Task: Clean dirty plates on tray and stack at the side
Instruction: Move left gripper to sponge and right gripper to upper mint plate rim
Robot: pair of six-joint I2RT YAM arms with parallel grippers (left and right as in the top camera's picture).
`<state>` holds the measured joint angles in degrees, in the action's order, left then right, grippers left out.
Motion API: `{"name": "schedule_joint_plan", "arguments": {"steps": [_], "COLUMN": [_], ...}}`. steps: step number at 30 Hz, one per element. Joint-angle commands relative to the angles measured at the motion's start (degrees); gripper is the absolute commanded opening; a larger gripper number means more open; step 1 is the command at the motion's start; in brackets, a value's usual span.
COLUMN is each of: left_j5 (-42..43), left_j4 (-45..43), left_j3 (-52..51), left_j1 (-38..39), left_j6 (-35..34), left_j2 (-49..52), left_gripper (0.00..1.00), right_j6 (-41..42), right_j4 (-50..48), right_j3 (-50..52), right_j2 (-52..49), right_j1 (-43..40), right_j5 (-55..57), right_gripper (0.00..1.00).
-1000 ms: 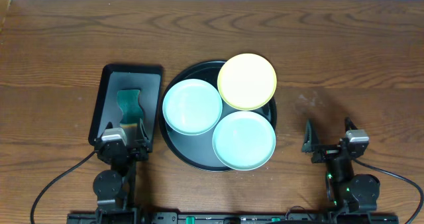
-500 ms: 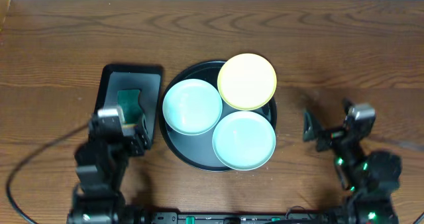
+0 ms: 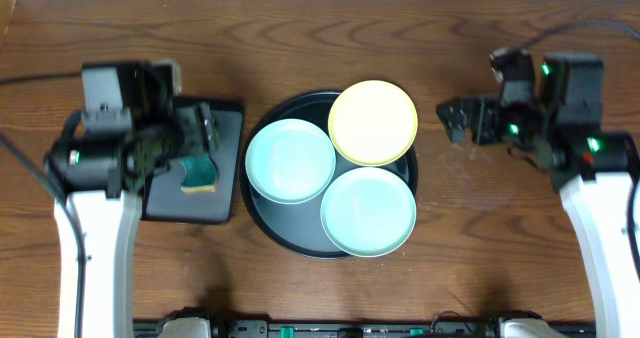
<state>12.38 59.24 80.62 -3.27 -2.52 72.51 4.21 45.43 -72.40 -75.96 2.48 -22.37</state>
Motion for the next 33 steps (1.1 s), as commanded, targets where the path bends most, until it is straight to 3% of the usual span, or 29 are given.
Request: {"name": "schedule_joint_plan", "arguments": {"steps": [1,5,6,12,20,27,33], "left_j5": [4.1,4.1,4.1,3.5,-9.1,-13.6,-13.5], "left_j4": [-0.1,-0.1,-0.1,-0.2,1.0,1.2,1.4], "left_j3": [2.0,1.9,1.9,1.9,1.8,1.6,1.4], "left_j1": [0.1,0.1,0.1,0.1,0.1,-0.2,-2.2], "left_j6": [0.8,0.8,0.8,0.8,-4.0,-6.4,-7.1], "left_j2": [4.6,7.8,8.6,10.7,10.8,11.2,12.5], "left_gripper": [0.78,0.78,0.78,0.78,0.77,0.78,0.78], "right_j6": [0.2,2.2,3.5,13.9,20.8,24.7,26.8], "right_j4": [-1.3,-4.3,-4.7,-3.8,-0.3,-2.6,-3.9], "right_j3": [-3.7,-3.7,-3.7,-5.6,-11.8,-11.9,-11.9], "right_j2": [-5.6,-9.5,-10.7,-18.2,-28.7,-36.3,-40.7], "right_j1": [0.8,2.0,3.1,13.1,27.0,33.1,35.3], "right_j5": [-2.7,-10.3,-9.1,-3.0,11.2,14.2,16.7], "right_gripper": [0.99,0.96,0.90,0.81,0.64,0.38,0.27]}}
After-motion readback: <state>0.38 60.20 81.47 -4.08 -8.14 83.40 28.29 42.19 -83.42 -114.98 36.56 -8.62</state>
